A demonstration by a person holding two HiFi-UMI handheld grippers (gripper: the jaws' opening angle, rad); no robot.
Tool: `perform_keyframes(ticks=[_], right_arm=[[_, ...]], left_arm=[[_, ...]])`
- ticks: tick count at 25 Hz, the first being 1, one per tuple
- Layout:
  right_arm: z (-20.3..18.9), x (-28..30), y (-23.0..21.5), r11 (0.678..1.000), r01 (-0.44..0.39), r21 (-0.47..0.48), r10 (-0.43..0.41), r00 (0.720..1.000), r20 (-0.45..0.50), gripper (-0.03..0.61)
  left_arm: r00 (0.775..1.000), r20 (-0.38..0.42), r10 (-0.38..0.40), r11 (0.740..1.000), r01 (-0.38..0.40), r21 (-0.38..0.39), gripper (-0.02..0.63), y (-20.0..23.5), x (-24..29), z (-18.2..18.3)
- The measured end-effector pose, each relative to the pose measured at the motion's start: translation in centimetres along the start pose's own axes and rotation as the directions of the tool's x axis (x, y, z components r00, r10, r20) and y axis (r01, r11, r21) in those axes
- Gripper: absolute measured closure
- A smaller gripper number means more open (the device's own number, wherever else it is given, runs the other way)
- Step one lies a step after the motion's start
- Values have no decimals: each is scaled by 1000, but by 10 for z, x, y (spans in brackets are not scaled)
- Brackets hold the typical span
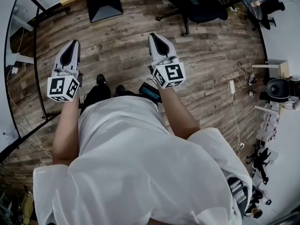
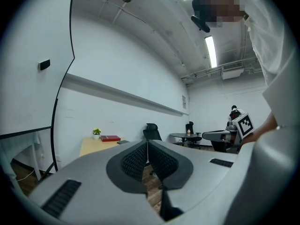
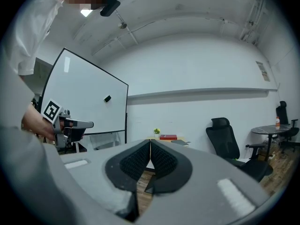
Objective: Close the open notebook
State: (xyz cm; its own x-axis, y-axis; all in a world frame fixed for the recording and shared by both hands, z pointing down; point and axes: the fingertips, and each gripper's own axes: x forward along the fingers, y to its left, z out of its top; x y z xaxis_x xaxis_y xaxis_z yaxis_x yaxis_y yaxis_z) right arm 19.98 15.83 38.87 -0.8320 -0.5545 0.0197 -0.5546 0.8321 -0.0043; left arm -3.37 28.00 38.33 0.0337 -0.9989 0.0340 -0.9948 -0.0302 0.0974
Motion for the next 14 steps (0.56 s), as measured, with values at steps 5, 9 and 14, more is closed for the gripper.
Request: perform_keyframes(ticks=[5,9,14], right_arm=[[-1,1,-2,1000,10,4,-10,1000,6,575],[0,1,-4,1000,20,-2,-20,1000,4,574],[-1,2,-10,1000,29,0,-29,1000,-3,575]], left_arm=[[1000,4,0,1000,0,-25,601,5,-2,-1],[1000,0,11,1000,-11,-22,601,6,-6,-2],[1000,8,10,999,-10,-31,602,4,-2,2]])
